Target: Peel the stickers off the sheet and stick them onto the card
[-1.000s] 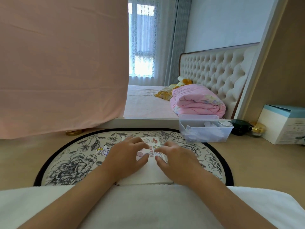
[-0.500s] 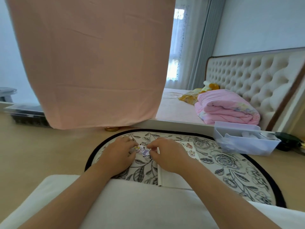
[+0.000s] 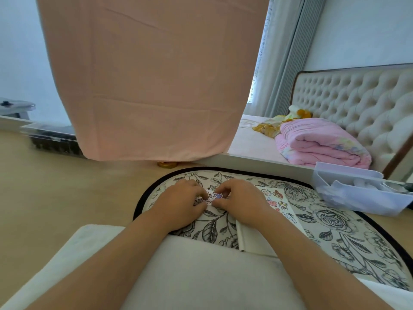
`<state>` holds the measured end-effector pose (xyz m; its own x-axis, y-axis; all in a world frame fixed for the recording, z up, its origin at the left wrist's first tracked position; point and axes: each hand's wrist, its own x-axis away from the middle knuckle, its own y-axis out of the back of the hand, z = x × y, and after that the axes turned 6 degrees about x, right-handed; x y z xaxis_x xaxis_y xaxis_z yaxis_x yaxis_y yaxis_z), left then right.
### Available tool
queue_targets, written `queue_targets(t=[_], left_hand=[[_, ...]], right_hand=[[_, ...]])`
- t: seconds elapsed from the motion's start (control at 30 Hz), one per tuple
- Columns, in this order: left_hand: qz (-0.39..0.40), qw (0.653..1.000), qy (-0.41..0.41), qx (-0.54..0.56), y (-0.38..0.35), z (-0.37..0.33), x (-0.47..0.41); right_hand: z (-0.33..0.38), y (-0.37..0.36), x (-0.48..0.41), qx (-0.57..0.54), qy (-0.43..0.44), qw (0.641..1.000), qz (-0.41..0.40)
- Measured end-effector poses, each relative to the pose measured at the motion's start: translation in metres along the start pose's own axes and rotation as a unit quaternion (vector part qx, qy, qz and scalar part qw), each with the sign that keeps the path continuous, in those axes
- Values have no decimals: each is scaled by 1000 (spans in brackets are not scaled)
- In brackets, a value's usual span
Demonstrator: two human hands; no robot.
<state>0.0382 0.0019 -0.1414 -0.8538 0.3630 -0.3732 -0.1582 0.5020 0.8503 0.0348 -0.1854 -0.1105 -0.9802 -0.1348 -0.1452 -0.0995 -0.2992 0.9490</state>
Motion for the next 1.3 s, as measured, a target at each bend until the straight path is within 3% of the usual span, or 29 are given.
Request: queue_targets(t=[0.23,0.43,0.67,0.8,0.9,1.07,1.3], left_hand=[[-22,999,30,33,1,-4,3],[-55,994,22,91,2,-12,2],[20,999,31,-17,2,-7,-2],[-29,998,14,47,0,-11,-3],[-79,979,24,184,1,-19,-3],[-110,915,115,370,6,-29,-1],[-140,862,176,455,10,-38,1]], right_hand=[[-8,3,-4,-192,-24,981,19],[-9,9,-3,-222,-26,974,30],[-13,13,-6,-256,-30,966,16],[-13,15,-5,-268,-23,963,-2],[-9,18,-3,-296,3,955,0],[-2,20,0,-344,27,938,13],[3,29,12,-371,-9,928,35]])
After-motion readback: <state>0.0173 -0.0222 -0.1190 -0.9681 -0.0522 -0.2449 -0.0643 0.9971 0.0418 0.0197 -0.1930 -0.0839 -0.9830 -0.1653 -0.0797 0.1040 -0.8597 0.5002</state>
